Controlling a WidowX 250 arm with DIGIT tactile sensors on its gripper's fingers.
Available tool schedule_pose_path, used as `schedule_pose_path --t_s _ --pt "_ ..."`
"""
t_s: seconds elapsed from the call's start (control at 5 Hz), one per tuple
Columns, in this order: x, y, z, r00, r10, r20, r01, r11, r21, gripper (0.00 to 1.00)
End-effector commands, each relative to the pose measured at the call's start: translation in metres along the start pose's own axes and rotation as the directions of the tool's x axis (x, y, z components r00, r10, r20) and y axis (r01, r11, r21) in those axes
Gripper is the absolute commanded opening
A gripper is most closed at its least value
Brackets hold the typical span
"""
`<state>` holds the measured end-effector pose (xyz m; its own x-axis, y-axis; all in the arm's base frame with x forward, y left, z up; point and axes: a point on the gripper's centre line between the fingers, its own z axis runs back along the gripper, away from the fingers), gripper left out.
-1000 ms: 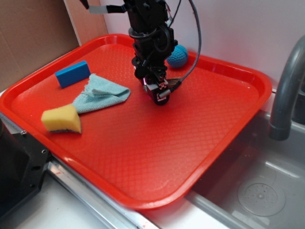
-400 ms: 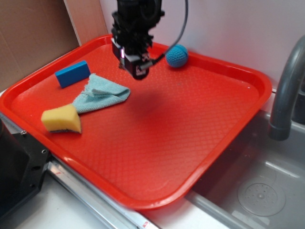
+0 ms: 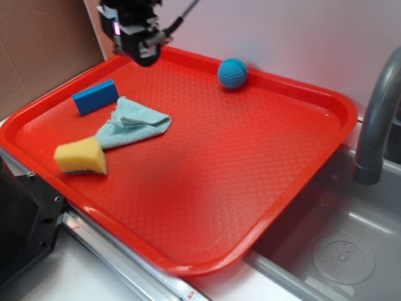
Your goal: Grab the wood chip.
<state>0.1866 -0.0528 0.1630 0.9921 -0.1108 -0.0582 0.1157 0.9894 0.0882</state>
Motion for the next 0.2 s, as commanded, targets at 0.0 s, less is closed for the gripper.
schedule_pose_path --t_s 0.0 --pt "-0.0254 -0.0092 0.0207 0.996 -0.006 0.088 0.007 1.0 -0.003 0.0"
